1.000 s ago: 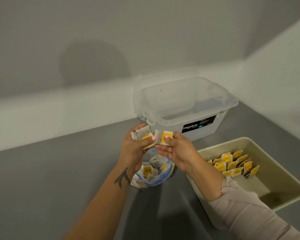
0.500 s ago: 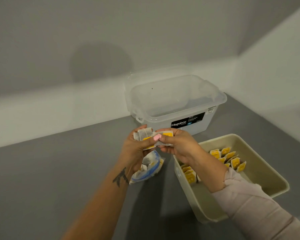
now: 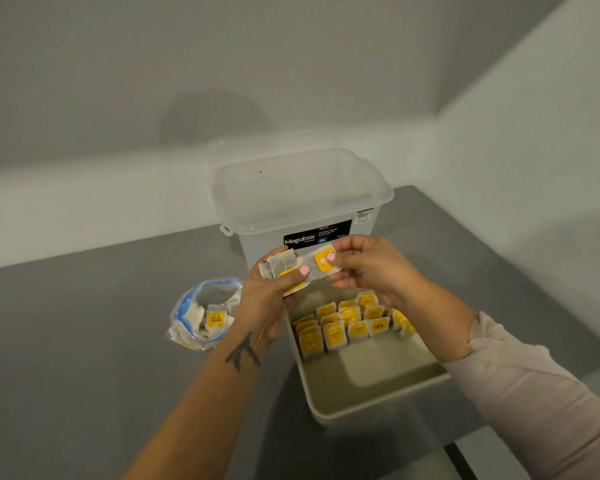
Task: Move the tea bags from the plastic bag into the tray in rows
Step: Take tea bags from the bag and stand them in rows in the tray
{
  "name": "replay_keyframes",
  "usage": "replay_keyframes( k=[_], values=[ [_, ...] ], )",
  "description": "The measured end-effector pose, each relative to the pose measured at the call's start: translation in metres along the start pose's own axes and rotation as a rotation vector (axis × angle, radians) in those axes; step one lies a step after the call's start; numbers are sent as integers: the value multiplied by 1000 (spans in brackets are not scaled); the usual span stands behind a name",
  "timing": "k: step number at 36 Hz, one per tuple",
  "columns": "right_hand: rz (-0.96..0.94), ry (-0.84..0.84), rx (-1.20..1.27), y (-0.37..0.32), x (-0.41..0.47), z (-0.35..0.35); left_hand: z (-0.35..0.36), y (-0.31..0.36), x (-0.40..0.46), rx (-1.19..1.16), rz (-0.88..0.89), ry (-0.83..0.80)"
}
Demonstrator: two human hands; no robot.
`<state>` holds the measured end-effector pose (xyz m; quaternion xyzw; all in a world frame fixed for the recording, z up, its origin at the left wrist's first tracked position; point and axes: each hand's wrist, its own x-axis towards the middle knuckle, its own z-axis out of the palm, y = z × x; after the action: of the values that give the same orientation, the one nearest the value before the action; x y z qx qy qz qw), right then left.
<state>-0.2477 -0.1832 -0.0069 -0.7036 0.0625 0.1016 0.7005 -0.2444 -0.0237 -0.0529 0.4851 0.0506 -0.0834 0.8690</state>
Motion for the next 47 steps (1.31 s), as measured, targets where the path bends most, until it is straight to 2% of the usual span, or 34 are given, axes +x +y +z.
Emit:
replay_keyframes(
  k=[9, 13, 19, 25, 33, 47],
  values=[
    [-196, 79, -362, 0, -19, -42, 21, -37, -15, -3, -62, 70],
    [-270, 57, -615, 2, -23, -58, 20, -44, -20, -36, -63, 153],
    [-209, -22, -1003, 18, -28, -69, 19, -49, -25, -117, -80, 226],
    [-63, -101, -1260, 46, -20, -72, 20, -48, -29, -153, -93, 234],
    [-7, -75, -1363, 74, -12, -78, 20, -45, -31, -179, -93, 242],
    [50, -69, -1380, 85, -4, -76, 21, -44, -30, -171, -110, 251]
  ],
)
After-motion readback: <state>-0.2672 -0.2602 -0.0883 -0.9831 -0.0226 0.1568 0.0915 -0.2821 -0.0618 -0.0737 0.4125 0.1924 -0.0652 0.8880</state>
